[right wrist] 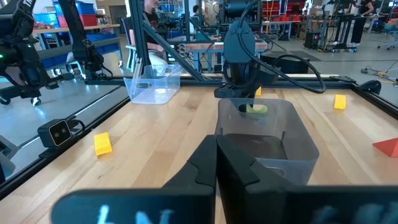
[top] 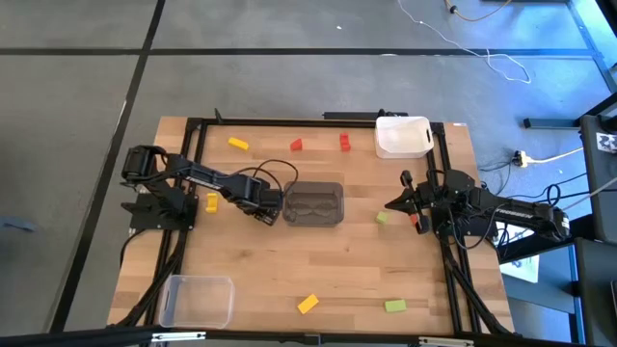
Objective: Sort & place blocks by color
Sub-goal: Put the top left green block into the transparent bin
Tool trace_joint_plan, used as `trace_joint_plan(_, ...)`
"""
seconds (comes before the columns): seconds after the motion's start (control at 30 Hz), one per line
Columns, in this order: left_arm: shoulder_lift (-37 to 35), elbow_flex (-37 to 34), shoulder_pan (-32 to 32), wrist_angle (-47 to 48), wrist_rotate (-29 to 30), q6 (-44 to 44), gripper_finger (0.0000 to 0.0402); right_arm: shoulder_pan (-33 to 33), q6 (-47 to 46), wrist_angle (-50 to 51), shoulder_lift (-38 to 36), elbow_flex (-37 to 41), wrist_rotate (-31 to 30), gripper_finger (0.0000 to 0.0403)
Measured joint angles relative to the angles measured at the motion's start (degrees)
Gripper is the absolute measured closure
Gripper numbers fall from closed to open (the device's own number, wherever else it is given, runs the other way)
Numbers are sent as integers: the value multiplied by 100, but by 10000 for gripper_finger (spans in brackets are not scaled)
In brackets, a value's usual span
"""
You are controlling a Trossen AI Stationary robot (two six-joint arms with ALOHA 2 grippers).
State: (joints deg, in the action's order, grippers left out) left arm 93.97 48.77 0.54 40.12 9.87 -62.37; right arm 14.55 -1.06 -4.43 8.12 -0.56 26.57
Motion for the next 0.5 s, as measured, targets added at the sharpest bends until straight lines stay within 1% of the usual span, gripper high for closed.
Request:
trace_joint_plan(0.13, -20, -9, 0, 16, 17, 50, 279, 1, 13, 0, 0, 0, 0, 398)
trace_joint_plan(0.3, -308, -15, 9, 166, -26, 109, 279, 2, 2, -2, 0, 0, 0, 398)
trace_joint_plan(0.4, -720, 96, -3, 404, -94, 269, 279, 1, -2, -4, -2, 0, 0, 398)
trace_joint_plan(0.5, -1199, 187, -74, 657, -394, 683, 279, 1, 0, -39, -2, -1, 0, 398)
